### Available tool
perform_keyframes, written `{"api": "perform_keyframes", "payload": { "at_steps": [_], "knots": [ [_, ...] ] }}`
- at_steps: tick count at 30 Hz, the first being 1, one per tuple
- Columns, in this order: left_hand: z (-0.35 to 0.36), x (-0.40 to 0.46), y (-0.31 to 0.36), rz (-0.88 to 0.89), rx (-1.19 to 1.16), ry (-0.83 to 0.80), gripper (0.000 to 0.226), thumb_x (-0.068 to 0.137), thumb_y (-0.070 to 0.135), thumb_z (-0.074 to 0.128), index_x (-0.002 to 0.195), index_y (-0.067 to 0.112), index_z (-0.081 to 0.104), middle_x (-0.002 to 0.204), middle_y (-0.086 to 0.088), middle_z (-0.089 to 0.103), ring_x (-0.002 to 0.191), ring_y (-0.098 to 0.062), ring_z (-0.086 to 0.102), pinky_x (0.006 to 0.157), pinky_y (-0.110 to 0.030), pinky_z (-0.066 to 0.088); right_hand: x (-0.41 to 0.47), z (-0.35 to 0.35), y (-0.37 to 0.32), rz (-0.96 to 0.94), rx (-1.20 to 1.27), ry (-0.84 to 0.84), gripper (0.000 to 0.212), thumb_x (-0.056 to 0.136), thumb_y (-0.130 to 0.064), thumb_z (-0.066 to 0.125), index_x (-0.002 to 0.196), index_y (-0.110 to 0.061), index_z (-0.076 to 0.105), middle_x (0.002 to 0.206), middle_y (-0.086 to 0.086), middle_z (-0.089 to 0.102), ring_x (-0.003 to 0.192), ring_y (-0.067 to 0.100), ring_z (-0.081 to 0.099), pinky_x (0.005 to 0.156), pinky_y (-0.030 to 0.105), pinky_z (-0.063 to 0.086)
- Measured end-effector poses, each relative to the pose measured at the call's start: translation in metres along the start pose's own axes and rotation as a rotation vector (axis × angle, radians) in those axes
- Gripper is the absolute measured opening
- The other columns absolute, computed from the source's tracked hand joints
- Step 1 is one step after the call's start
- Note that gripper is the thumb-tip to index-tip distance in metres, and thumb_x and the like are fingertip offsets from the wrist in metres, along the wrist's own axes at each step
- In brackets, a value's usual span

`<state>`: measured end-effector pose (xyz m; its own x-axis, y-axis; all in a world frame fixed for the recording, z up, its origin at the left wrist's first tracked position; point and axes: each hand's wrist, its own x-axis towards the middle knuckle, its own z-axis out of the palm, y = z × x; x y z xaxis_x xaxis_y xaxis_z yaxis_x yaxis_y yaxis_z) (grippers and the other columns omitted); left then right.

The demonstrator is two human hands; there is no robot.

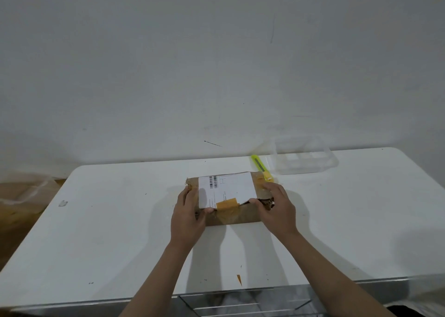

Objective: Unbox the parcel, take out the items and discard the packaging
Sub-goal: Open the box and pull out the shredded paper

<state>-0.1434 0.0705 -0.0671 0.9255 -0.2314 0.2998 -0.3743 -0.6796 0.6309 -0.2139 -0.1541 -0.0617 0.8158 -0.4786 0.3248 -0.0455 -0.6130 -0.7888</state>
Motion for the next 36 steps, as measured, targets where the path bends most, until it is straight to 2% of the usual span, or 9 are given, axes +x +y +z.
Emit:
{"api": "perform_keyframes", "payload": {
  "at_steps": [5, 9, 14, 20, 23, 26, 32, 34, 36],
  "knots": [
    [-0.001, 0.004, 0.002, 0.001, 0.001, 0.016, 0.059, 0.078, 0.031, 0.074, 0.129, 0.012, 0.049, 0.132, -0.009, 0.049, 0.114, -0.026, 0.054, 0.073, -0.032, 0.05, 0.002, 0.005, -0.002, -0.001, -0.048, 0.046, 0.041, 0.075, -0.04, 0.075, 0.109, -0.022, 0.061, 0.11, -0.012, 0.059, 0.084, 0.001, 0.053, 0.066, 0.018, 0.042],
    [0.0, 0.006, 0.007, -0.013, 0.029, 0.033, 0.055, 0.08, 0.03, 0.072, 0.126, 0.01, 0.052, 0.126, -0.01, 0.053, 0.099, -0.028, 0.061, 0.066, -0.027, 0.045, 0.004, 0.01, -0.002, -0.004, -0.087, 0.087, 0.039, 0.075, -0.04, 0.075, 0.106, -0.02, 0.062, 0.108, -0.009, 0.061, 0.084, 0.007, 0.06, 0.064, 0.022, 0.043],
    [0.005, 0.006, 0.011, -0.049, 0.056, 0.066, 0.045, 0.082, 0.028, 0.071, 0.121, 0.01, 0.058, 0.125, -0.015, 0.055, 0.095, -0.031, 0.063, 0.065, -0.027, 0.042, 0.005, 0.014, -0.001, -0.017, -0.132, 0.136, 0.038, 0.074, -0.039, 0.076, 0.101, -0.016, 0.064, 0.102, -0.005, 0.063, 0.08, 0.015, 0.064, 0.06, 0.024, 0.044],
    [0.009, 0.009, 0.012, -0.11, 0.101, 0.073, 0.033, 0.085, 0.033, 0.066, 0.11, 0.012, 0.065, 0.122, -0.011, 0.057, 0.089, -0.029, 0.064, 0.063, -0.031, 0.045, 0.007, 0.021, -0.001, 0.016, -0.147, 0.172, 0.036, 0.073, -0.04, 0.077, 0.096, -0.014, 0.066, 0.098, -0.003, 0.066, 0.08, 0.018, 0.066, 0.058, 0.025, 0.042],
    [0.008, 0.013, 0.018, -0.157, 0.082, 0.115, 0.021, 0.087, 0.03, 0.065, 0.098, 0.013, 0.071, 0.111, -0.012, 0.061, 0.085, -0.031, 0.064, 0.062, -0.028, 0.041, 0.012, 0.022, -0.007, 0.051, -0.113, 0.211, 0.033, 0.074, -0.041, 0.075, 0.092, -0.014, 0.066, 0.097, -0.002, 0.067, 0.083, 0.02, 0.066, 0.06, 0.026, 0.043],
    [0.005, 0.02, 0.026, -0.218, 0.05, 0.18, 0.021, 0.089, 0.029, 0.062, 0.088, 0.011, 0.072, 0.098, -0.011, 0.065, 0.078, -0.033, 0.064, 0.061, -0.027, 0.037, 0.019, 0.022, -0.014, 0.106, -0.048, 0.253, 0.031, 0.076, -0.043, 0.073, 0.09, -0.016, 0.067, 0.098, -0.003, 0.068, 0.087, 0.02, 0.066, 0.062, 0.024, 0.039],
    [0.001, 0.019, 0.02, -0.162, 0.06, 0.147, 0.031, 0.088, 0.04, 0.059, 0.102, 0.015, 0.069, 0.105, -0.005, 0.064, 0.089, -0.025, 0.063, 0.062, -0.025, 0.04, 0.016, 0.02, -0.014, 0.087, -0.038, 0.224, 0.039, 0.078, -0.046, 0.07, 0.105, -0.02, 0.064, 0.108, -0.005, 0.067, 0.097, 0.018, 0.064, 0.065, 0.025, 0.042],
    [-0.001, 0.016, 0.021, -0.15, 0.014, 0.149, 0.036, 0.087, 0.039, 0.061, 0.113, 0.014, 0.062, 0.108, -0.006, 0.063, 0.096, -0.025, 0.061, 0.064, -0.025, 0.039, 0.015, 0.018, -0.014, 0.083, -0.029, 0.195, 0.046, 0.078, -0.05, 0.068, 0.114, -0.023, 0.059, 0.109, -0.005, 0.066, 0.1, 0.018, 0.061, 0.068, 0.029, 0.049],
    [-0.004, 0.012, 0.021, -0.157, -0.026, 0.14, 0.051, 0.086, 0.039, 0.063, 0.129, 0.014, 0.052, 0.117, -0.006, 0.061, 0.108, -0.024, 0.057, 0.071, -0.025, 0.04, 0.014, 0.016, -0.015, 0.076, -0.018, 0.182, 0.054, 0.078, -0.049, 0.068, 0.122, -0.022, 0.053, 0.109, -0.004, 0.064, 0.104, 0.018, 0.057, 0.072, 0.031, 0.05]
  ]
}}
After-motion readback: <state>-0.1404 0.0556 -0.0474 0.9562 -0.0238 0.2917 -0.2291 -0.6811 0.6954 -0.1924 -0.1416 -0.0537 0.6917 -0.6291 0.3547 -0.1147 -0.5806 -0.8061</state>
